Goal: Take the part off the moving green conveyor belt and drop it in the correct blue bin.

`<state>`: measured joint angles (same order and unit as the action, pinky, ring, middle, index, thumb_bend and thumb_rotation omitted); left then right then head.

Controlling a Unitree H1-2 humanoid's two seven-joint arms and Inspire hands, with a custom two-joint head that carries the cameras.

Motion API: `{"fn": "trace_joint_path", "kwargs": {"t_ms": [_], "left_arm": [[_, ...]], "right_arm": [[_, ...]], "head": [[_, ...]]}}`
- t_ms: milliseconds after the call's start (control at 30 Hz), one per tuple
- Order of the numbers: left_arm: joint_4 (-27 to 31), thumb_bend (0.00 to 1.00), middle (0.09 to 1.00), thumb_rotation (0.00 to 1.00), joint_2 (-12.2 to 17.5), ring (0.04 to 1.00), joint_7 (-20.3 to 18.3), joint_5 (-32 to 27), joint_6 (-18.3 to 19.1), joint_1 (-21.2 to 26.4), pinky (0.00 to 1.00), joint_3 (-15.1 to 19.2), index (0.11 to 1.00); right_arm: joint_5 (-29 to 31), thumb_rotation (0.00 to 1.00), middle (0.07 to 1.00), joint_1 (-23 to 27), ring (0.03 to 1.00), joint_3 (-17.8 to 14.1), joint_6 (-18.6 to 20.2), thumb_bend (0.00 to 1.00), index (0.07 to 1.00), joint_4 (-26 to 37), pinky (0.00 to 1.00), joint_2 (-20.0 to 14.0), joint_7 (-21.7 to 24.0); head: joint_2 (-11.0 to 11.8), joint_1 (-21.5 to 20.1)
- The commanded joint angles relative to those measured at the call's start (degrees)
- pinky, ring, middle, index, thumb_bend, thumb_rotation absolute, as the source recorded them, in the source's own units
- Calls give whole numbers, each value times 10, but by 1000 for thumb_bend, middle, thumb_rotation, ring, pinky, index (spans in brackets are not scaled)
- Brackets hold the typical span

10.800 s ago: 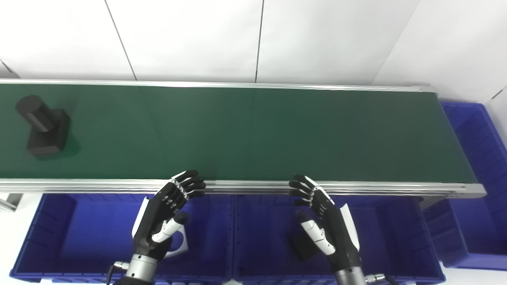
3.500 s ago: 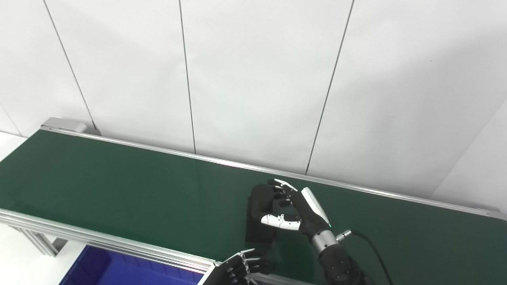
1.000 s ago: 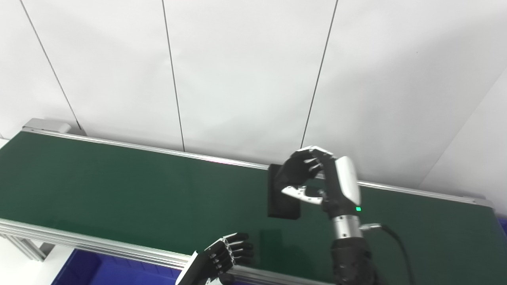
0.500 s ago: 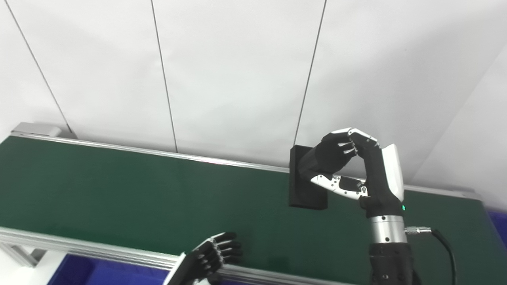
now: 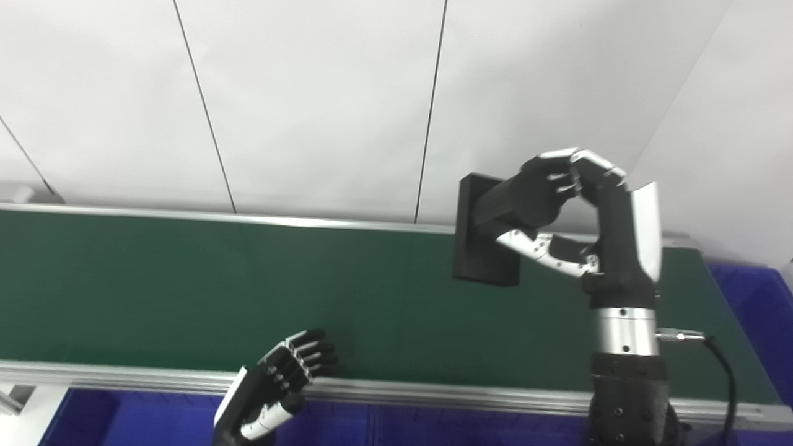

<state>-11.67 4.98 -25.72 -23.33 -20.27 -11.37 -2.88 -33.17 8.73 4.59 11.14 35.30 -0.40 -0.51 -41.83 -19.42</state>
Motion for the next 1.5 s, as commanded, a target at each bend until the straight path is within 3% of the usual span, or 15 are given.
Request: {"fn": "trace_joint_path", "kwargs": {"t_ms": [0, 300, 533, 800, 1200, 1467], "left_arm": [[20, 824, 730, 430, 6, 709, -12, -18, 5, 7, 686, 5, 760], [48, 863, 713, 418, 16, 690, -8, -33, 47, 10, 662, 20, 748], [60, 880, 706, 423, 22, 679, -6, -35, 71, 13, 649, 31, 743], [84, 855, 703, 407, 30, 683, -9, -44, 97, 11, 653, 44, 752], [105, 829, 702, 378, 41, 676, -10, -60, 130, 15, 648, 58, 750], [115, 804, 700, 373, 48, 676, -10, -63, 143, 15, 653, 65, 754]], "right_arm": [[-4, 0, 537, -5, 452, -5, 3, 495, 504, 28, 315, 7, -3], [-12, 0, 524, -84, 461, -12, -8, 498, 502, 66, 333, 16, -4], [-19, 0, 525, -156, 464, -13, -23, 497, 505, 74, 334, 33, -22], [-18, 0, 524, -222, 467, -13, -59, 498, 497, 60, 340, 43, -56], [-28, 0, 529, -304, 468, -3, -56, 498, 492, 33, 341, 67, -92], [-3, 0, 523, -357, 456, -10, -78, 499, 505, -18, 346, 74, -132]], "head": [[-3, -4], [-27, -47], [-40, -58], [-59, -93], [-87, -127], [-101, -146]]}}
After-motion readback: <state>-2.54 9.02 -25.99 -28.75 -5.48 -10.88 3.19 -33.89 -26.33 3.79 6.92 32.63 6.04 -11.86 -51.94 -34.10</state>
